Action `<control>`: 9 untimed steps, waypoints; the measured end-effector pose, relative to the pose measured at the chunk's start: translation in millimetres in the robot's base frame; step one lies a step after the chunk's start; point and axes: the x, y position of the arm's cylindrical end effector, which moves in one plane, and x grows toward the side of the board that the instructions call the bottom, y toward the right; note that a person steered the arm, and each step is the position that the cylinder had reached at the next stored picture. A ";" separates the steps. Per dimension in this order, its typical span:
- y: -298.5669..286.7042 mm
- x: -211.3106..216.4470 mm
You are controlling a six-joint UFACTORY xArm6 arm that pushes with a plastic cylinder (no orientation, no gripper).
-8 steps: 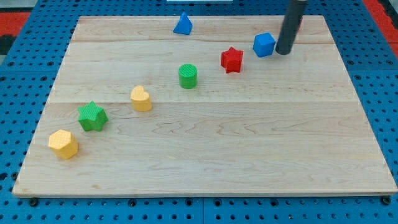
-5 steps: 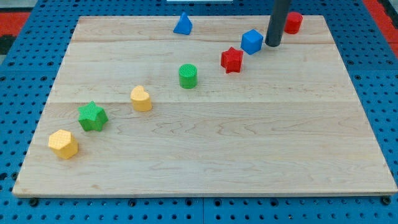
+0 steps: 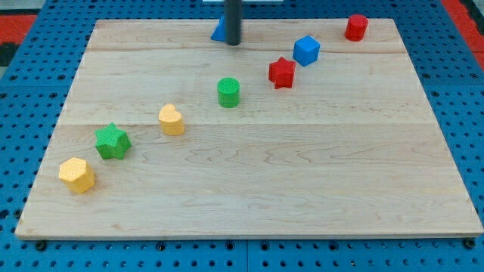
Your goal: Nudge the blue triangle slightly right
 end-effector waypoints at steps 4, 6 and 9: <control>53.0 -28.4; 43.8 -41.5; 153.1 -58.9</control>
